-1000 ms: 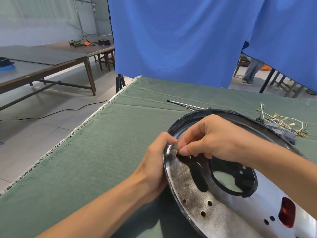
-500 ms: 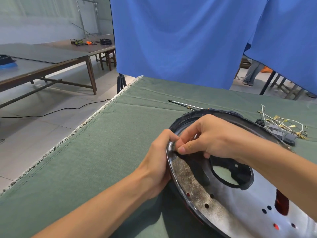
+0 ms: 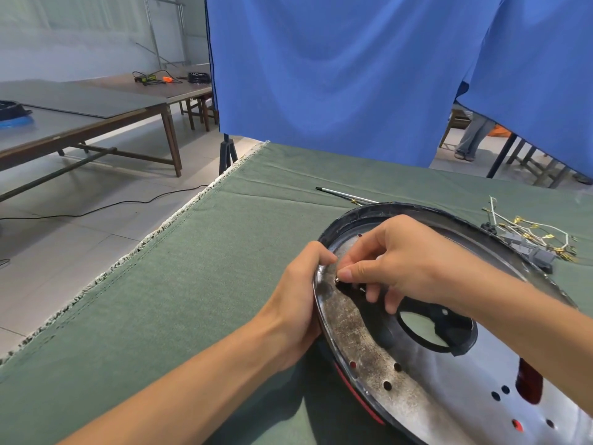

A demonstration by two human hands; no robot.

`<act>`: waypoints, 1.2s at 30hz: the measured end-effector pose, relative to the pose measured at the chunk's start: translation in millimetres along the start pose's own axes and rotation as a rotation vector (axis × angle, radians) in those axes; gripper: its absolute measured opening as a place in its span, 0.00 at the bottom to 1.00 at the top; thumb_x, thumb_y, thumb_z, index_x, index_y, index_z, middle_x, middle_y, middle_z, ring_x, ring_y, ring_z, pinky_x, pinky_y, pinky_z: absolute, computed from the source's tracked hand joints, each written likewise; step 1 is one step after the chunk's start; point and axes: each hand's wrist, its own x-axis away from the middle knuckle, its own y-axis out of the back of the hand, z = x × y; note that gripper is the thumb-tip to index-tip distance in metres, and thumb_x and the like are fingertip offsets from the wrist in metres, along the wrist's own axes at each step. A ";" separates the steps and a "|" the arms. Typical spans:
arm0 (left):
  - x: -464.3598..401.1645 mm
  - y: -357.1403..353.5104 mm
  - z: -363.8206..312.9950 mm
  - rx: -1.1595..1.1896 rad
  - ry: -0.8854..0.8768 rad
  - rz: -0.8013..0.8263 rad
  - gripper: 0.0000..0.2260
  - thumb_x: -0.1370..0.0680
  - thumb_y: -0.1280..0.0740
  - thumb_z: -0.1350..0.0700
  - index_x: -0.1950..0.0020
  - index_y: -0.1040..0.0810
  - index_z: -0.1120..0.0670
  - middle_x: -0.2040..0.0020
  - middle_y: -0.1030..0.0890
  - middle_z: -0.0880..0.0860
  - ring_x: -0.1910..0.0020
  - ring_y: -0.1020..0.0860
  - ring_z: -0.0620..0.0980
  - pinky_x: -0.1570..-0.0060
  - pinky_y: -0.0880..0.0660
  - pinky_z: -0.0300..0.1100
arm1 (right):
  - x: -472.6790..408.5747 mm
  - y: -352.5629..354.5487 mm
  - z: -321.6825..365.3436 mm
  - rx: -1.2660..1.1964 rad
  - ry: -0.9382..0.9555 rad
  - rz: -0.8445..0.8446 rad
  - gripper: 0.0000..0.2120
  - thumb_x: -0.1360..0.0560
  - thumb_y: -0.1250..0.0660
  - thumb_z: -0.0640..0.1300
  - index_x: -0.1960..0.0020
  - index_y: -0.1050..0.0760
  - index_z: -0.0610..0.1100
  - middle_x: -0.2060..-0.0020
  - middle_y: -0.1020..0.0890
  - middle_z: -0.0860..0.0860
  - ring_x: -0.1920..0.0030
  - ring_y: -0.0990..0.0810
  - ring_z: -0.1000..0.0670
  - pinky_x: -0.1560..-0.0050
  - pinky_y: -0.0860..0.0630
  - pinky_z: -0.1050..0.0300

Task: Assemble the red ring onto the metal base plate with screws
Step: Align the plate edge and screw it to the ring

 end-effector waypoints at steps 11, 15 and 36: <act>-3.4 -2.6 -1.2 -0.162 -0.014 -0.094 0.17 0.26 0.47 0.53 0.69 0.25 0.55 0.71 0.26 0.54 0.69 0.31 0.51 0.64 0.37 0.45 | 8.5 -10.5 -0.1 0.176 0.124 -0.160 0.12 0.27 0.29 0.43 0.69 0.22 0.52 0.77 0.20 0.52 0.82 0.25 0.56 0.79 0.32 0.67; -4.6 -4.4 -0.9 -0.307 -0.039 -0.273 0.10 0.26 0.45 0.50 0.54 0.32 0.56 0.62 0.32 0.57 0.62 0.34 0.52 0.57 0.37 0.48 | 6.2 -9.7 -2.8 0.193 0.096 -0.170 0.12 0.26 0.30 0.45 0.68 0.23 0.52 0.78 0.21 0.55 0.82 0.26 0.58 0.78 0.32 0.68; -6.8 19.3 -20.2 -0.893 -0.216 -0.440 0.06 0.27 0.40 0.62 0.60 0.23 0.61 0.82 0.30 0.47 0.84 0.34 0.47 0.81 0.38 0.35 | -5.6 6.0 -5.8 0.036 0.024 -0.062 0.06 0.30 0.30 0.42 0.66 0.19 0.43 0.75 0.19 0.47 0.78 0.22 0.50 0.75 0.26 0.63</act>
